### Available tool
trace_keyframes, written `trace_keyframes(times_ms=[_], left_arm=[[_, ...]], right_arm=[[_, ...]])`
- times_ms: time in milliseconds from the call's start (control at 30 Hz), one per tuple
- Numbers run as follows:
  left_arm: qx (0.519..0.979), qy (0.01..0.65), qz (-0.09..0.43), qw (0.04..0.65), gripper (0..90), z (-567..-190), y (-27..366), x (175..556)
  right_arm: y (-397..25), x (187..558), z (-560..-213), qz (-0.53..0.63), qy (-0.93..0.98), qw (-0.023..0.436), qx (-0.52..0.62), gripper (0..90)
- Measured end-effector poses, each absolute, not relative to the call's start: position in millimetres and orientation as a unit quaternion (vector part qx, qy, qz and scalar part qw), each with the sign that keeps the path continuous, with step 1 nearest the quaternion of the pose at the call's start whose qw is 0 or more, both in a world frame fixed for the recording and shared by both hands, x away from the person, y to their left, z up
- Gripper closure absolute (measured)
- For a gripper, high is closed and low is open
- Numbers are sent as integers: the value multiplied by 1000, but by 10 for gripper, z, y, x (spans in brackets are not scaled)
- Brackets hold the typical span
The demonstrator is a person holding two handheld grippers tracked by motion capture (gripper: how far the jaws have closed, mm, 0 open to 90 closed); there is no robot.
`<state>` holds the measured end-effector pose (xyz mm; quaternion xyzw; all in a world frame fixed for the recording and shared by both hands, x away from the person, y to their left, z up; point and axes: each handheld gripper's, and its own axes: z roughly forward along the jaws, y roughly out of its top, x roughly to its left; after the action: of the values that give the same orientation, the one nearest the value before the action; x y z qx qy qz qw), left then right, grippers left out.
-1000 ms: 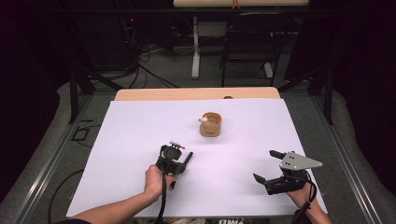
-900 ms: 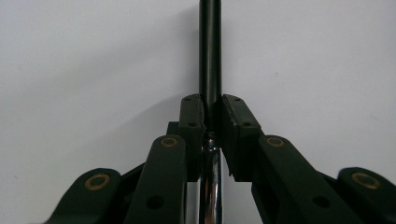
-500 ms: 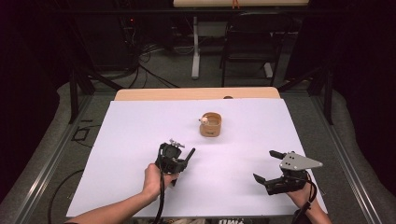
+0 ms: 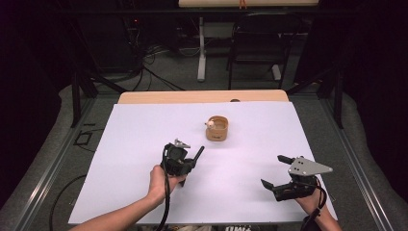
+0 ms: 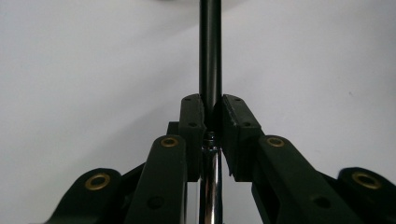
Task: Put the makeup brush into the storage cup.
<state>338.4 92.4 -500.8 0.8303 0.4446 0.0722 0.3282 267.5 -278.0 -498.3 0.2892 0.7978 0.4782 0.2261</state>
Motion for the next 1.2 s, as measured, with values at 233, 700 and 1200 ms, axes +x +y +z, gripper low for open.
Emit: trace_keyframes(times_ms=[233, 700, 1200], left_arm=[[823, 438, 81, 352, 794, -4953, 923, 3383], [816, 423, 107, 379, 794, -4896, 902, 3386], [838, 372, 110, 383, 794, -4866, 865, 3387]], right_arm=[[-2779, 2673, -4982, 479, 798, 226, 289, 22], [-2780, 2674, -4983, 478, 798, 226, 289, 22], [-2773, 2680, -4989, 480, 798, 224, 288, 23]])
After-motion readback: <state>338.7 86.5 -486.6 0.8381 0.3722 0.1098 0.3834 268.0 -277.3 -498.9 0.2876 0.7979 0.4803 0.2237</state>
